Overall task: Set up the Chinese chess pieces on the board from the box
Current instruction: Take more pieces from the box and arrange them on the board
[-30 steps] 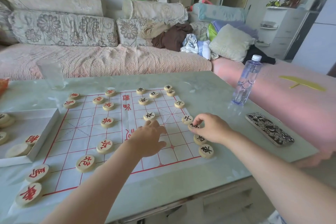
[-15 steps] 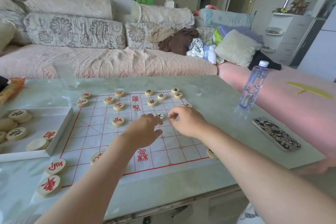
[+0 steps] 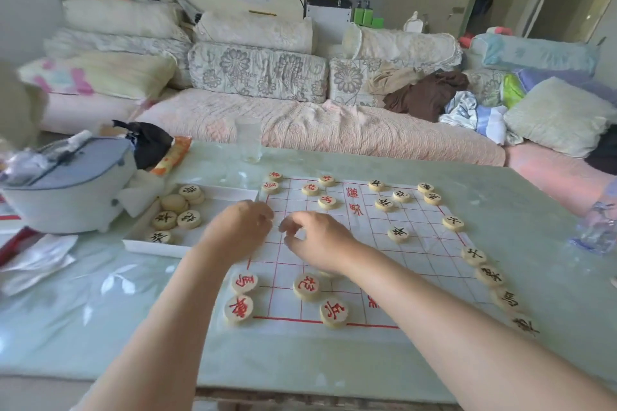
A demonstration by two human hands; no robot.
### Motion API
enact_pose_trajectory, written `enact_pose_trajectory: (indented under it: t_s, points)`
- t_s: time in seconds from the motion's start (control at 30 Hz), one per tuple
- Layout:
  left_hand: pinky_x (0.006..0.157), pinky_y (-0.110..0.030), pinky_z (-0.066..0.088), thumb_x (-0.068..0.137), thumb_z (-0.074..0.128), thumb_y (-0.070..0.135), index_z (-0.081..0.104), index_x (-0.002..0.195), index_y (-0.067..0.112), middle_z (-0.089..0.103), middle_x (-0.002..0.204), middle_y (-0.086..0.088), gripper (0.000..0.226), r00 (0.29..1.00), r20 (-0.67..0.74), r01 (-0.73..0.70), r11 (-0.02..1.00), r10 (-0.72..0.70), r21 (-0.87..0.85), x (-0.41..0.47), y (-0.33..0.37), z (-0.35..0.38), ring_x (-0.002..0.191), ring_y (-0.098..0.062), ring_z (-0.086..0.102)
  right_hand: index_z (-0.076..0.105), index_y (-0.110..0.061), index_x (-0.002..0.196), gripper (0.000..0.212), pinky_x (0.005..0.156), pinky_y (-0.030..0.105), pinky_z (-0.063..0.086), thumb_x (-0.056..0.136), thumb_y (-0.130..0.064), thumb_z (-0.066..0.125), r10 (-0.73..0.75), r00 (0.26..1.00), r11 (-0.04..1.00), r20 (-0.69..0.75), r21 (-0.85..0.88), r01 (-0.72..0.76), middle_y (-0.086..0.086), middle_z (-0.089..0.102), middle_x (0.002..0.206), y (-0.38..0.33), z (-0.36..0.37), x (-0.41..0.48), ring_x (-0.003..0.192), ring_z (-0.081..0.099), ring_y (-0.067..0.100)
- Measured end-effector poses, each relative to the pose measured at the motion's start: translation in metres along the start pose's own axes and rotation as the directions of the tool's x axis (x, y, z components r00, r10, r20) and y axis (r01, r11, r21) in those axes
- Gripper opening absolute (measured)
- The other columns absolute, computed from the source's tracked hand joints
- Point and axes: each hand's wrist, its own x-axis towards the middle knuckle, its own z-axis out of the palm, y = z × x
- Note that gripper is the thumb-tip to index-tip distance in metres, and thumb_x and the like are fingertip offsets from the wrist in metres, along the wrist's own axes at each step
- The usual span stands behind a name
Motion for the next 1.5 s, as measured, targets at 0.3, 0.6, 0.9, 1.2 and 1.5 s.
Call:
enact_pose_trajectory:
  t_s: [0.3,0.6,0.9,1.2,1.5]
  points:
    - [0.098,-0.036,0.041,0.090,0.055,0.036,0.060,0.125,0.026,0.053,0.128,-0.001,0.036,0.989,-0.002,0.147,0.982,-0.148,0.116,-0.017,-0.083,-0.020,0.124,-0.023,0.044,0.055,-0.039,0.135,0.043,0.098,0.037,0.048,0.098,-0.019,0.046,-0.033,0.988,0.978,0.152,-0.197,0.063,-0.006,0.056,0.142,-0.062,0.045,0.080,0.125,0.055,0.022]
    - [0.098,-0.040,0.041,0.090,0.047,0.045,0.061,0.120,0.032,0.056,0.116,-0.004,0.036,0.982,0.083,0.164,0.981,-0.172,0.103,-0.008,-0.098,-0.013,0.120,-0.027,0.043,0.055,-0.041,0.136,0.050,0.095,0.030,0.049,0.093,-0.016,0.054,-0.008,0.948,0.911,0.317,-0.389,0.138,-0.005,0.060,0.136,-0.071,0.069,0.121,0.124,0.056,0.022]
    - [0.078,-0.034,0.049,0.083,0.056,0.035,0.061,0.105,0.022,0.061,0.100,-0.003,0.026,0.975,0.100,0.198,0.980,-0.200,0.031,0.003,-0.092,-0.019,0.098,-0.025,0.054,0.045,-0.035,0.139,0.048,0.086,0.040,0.047,0.095,-0.017,0.048,-0.051,0.965,0.878,0.258,-0.449,0.166,0.007,0.046,0.129,-0.059,0.079,0.118,0.116,0.058,0.034]
    - [0.056,-0.025,0.041,0.086,0.055,0.023,0.070,0.092,0.018,0.066,0.089,0.000,0.017,0.991,-0.043,0.122,0.987,-0.127,-0.104,-0.001,-0.075,-0.034,0.079,-0.017,0.057,0.029,-0.021,0.152,0.051,0.103,0.043,0.042,0.105,-0.038,0.040,-0.081,0.992,0.979,0.096,-0.179,0.097,0.007,0.032,0.155,-0.048,0.062,0.101,0.134,0.045,0.031]
    - [0.069,-0.025,0.049,0.078,0.064,0.006,0.066,0.076,0.033,0.059,0.091,0.008,0.028,0.998,0.024,-0.044,0.981,0.050,-0.191,0.002,-0.023,0.001,0.079,-0.015,0.061,0.036,-0.028,0.141,0.045,0.089,0.040,0.047,0.101,-0.047,0.046,0.010,0.999,0.968,0.054,-0.250,0.004,0.003,0.049,0.142,0.009,0.012,0.051,0.119,0.056,0.025]
